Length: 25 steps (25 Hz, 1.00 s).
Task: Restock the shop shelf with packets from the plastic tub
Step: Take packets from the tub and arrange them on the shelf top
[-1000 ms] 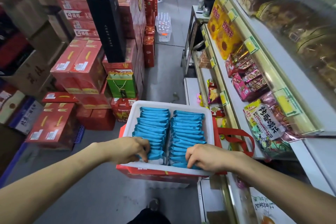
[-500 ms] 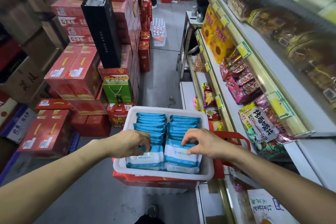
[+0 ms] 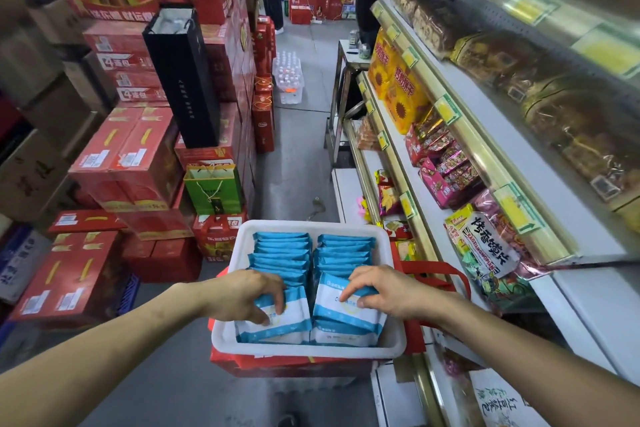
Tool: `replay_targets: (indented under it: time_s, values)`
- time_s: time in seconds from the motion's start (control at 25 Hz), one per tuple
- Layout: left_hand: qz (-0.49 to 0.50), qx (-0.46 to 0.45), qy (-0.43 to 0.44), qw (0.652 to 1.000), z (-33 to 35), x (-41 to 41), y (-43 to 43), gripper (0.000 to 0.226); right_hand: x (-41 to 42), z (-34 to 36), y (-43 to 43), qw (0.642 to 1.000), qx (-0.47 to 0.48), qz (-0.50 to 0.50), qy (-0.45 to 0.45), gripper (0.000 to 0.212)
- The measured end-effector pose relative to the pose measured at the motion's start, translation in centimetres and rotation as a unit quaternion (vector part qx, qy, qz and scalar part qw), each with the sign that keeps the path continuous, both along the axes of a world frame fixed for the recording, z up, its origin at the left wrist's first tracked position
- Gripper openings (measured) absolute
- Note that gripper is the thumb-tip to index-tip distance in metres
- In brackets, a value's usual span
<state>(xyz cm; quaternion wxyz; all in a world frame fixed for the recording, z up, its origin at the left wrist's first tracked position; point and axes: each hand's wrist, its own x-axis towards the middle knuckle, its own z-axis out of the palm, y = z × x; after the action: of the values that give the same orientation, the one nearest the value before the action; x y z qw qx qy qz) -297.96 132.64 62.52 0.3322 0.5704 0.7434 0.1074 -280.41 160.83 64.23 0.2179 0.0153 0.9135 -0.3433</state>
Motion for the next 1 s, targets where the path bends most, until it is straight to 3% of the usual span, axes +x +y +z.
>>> replay_targets:
  time_s: [0.32,0.6,0.8,1.0]
  values:
    - [-0.019,0.054,0.016,0.998,8.5,-5.6,6.3,0.037,-2.4,10.9,4.0,0.996,0.054,-0.038,0.066,0.044]
    - [-0.100,0.179,0.081,0.975,28.5,-9.2,19.2,0.042,-0.7,30.7,11.7,0.951,0.235,-0.098,0.176,0.048]
    - [-0.203,0.271,0.057,0.939,40.5,-3.8,29.1,0.038,9.8,43.6,15.0,0.905,0.300,-0.218,0.208,0.047]
    - [-0.324,0.318,-0.007,0.891,46.7,7.9,38.2,0.033,25.8,49.5,15.6,0.842,0.337,-0.354,0.229,0.048]
